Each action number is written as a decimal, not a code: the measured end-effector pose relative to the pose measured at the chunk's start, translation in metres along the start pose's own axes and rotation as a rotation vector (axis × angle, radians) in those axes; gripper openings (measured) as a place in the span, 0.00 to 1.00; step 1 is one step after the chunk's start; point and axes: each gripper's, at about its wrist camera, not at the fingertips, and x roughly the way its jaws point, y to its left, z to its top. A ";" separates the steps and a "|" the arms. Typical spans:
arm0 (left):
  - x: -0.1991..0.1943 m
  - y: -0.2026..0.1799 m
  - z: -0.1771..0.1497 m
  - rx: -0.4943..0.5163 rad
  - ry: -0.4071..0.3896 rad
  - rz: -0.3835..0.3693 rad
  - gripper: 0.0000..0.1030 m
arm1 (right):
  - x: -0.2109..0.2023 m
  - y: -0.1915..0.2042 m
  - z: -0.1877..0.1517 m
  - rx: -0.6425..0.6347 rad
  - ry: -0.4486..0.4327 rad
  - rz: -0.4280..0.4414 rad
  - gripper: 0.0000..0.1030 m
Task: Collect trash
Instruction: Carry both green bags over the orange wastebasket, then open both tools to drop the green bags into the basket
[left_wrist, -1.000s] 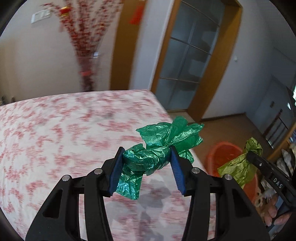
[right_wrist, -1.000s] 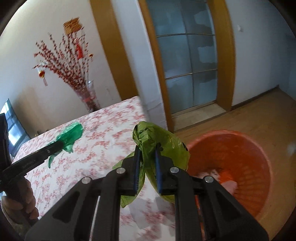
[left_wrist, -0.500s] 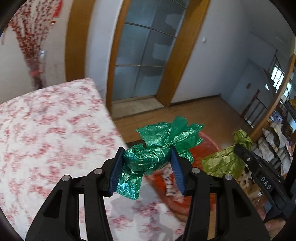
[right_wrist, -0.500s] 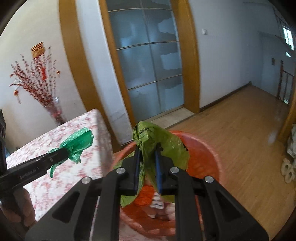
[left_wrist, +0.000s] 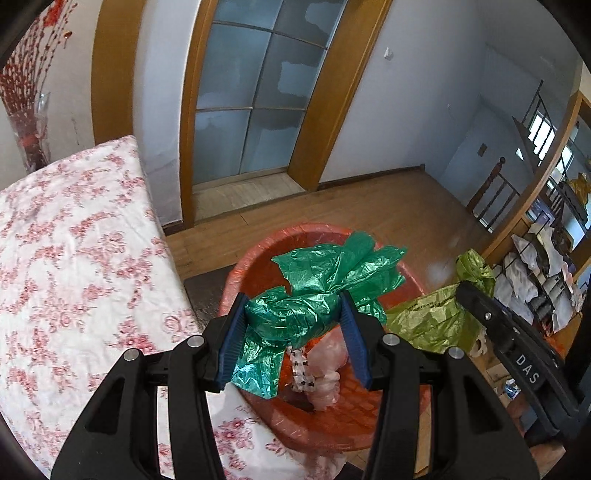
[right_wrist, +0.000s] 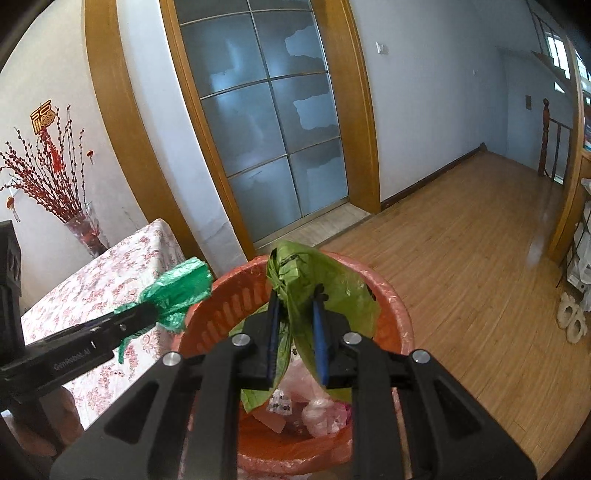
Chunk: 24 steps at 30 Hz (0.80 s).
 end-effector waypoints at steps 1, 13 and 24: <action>0.002 -0.001 -0.001 0.000 0.005 0.000 0.48 | 0.001 0.000 0.000 0.001 0.000 0.001 0.18; 0.010 0.002 -0.005 -0.009 0.040 0.021 0.62 | 0.006 -0.006 -0.001 0.019 0.013 0.000 0.42; -0.031 0.014 -0.006 -0.009 -0.020 0.055 0.63 | -0.034 0.011 0.001 -0.016 -0.057 -0.002 0.55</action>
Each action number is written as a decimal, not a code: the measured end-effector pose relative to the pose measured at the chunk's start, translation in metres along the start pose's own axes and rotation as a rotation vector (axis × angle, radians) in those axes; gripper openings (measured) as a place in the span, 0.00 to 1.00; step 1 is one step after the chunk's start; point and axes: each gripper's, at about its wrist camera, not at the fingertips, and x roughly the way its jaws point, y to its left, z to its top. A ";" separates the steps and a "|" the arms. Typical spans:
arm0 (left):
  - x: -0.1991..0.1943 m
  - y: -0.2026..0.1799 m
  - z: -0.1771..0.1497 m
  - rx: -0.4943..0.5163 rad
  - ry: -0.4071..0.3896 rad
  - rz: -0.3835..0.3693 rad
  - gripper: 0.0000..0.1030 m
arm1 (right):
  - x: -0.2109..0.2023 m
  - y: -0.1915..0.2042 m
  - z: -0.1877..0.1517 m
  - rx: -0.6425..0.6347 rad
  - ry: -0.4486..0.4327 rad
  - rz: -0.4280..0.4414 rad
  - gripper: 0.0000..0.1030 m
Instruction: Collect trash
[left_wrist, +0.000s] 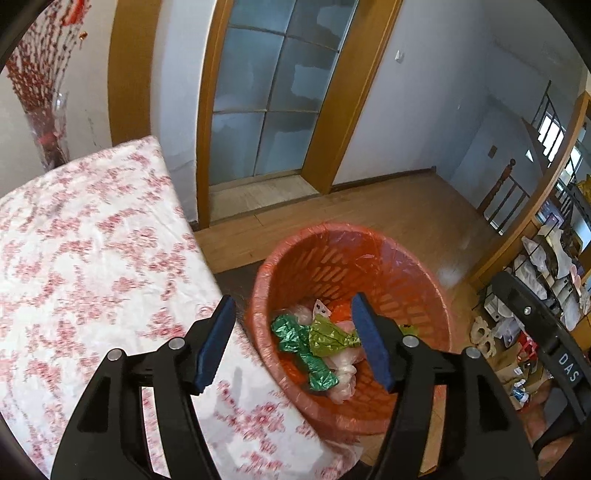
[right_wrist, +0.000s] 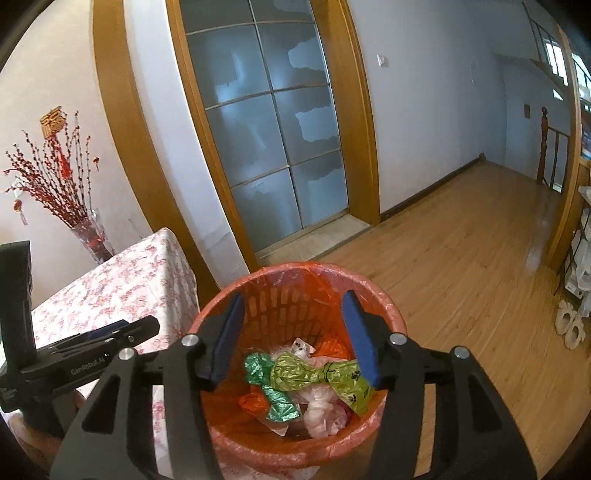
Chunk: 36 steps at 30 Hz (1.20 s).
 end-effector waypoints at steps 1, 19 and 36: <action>-0.009 0.002 -0.002 0.001 -0.011 0.005 0.63 | -0.006 0.002 0.000 -0.004 -0.009 0.001 0.55; -0.136 0.040 -0.080 -0.048 -0.244 0.177 0.95 | -0.123 0.057 -0.047 -0.067 -0.173 -0.025 0.96; -0.193 0.038 -0.155 -0.018 -0.374 0.386 0.97 | -0.167 0.086 -0.109 -0.134 -0.185 -0.121 0.96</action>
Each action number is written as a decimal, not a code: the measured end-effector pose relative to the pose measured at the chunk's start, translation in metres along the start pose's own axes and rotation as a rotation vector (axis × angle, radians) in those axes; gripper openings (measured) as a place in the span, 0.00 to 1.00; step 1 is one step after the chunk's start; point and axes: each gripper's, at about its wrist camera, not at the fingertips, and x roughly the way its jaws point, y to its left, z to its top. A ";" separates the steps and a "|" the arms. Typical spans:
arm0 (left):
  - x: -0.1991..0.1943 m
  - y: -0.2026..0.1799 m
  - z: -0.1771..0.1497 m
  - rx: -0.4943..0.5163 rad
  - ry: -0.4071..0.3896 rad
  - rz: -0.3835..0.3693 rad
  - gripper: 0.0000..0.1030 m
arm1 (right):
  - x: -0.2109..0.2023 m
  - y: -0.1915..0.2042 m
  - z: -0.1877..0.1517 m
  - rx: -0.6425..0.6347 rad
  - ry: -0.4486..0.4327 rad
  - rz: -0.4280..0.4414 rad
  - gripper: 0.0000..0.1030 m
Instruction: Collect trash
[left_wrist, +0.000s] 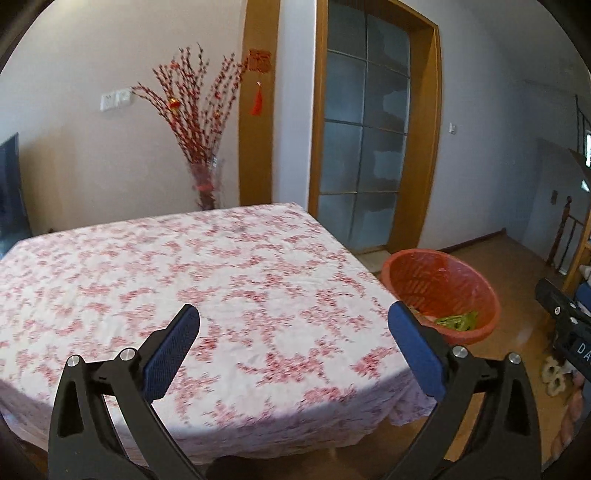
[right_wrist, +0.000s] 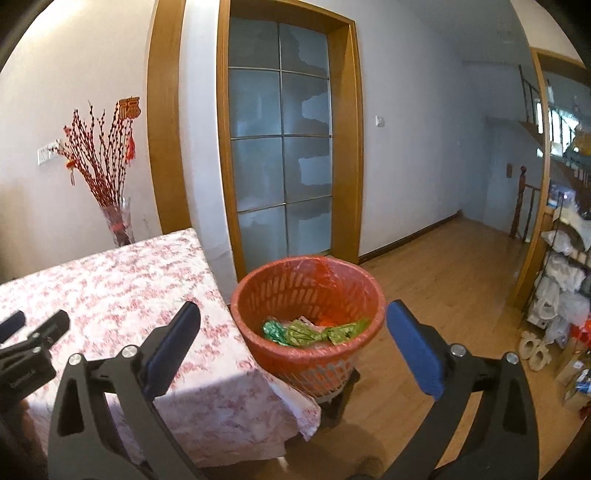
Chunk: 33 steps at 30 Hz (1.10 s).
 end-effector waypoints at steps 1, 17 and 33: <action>-0.003 0.000 -0.002 0.005 -0.007 0.017 0.97 | -0.003 0.001 -0.003 -0.004 0.001 -0.010 0.96; -0.026 0.015 -0.027 -0.041 -0.001 0.114 0.97 | -0.025 0.014 -0.030 0.006 0.016 -0.110 0.96; -0.030 0.021 -0.037 -0.073 0.025 0.139 0.97 | -0.032 0.030 -0.045 -0.013 0.042 -0.110 0.96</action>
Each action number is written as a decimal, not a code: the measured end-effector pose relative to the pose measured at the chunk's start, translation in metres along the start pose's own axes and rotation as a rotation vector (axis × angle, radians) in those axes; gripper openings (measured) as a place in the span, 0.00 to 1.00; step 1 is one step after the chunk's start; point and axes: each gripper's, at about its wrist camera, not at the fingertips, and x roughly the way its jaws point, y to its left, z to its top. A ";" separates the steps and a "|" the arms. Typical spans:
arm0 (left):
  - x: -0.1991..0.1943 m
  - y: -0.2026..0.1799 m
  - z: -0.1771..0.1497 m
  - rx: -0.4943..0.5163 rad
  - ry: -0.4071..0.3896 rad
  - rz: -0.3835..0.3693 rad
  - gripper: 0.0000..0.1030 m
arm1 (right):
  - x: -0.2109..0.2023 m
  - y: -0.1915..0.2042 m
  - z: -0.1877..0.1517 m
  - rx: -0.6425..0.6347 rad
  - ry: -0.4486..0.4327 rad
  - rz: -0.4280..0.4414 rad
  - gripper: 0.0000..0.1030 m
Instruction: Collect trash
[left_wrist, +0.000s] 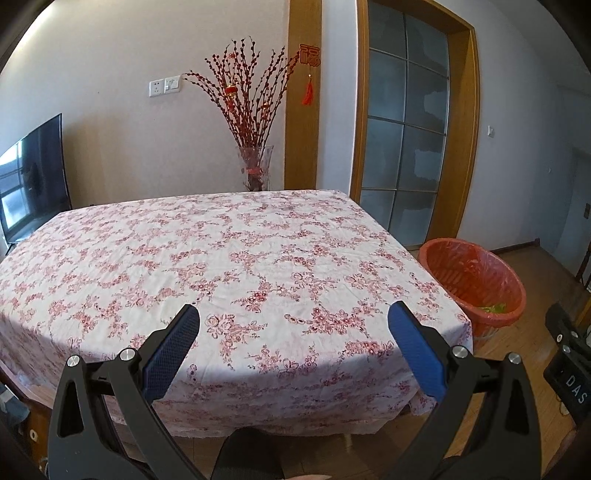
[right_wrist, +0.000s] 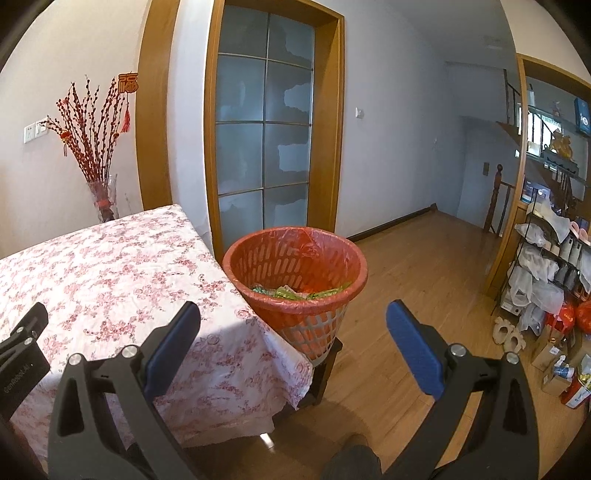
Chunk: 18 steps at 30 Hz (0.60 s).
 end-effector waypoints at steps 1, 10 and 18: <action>0.000 0.000 0.000 -0.001 -0.001 0.000 0.97 | 0.000 0.000 0.000 0.000 0.000 -0.001 0.96; 0.000 0.000 -0.002 -0.007 0.007 -0.009 0.97 | 0.002 0.000 -0.003 0.005 0.012 -0.003 0.96; 0.001 -0.001 -0.002 -0.009 0.013 -0.012 0.97 | 0.003 0.001 -0.004 0.004 0.020 0.000 0.96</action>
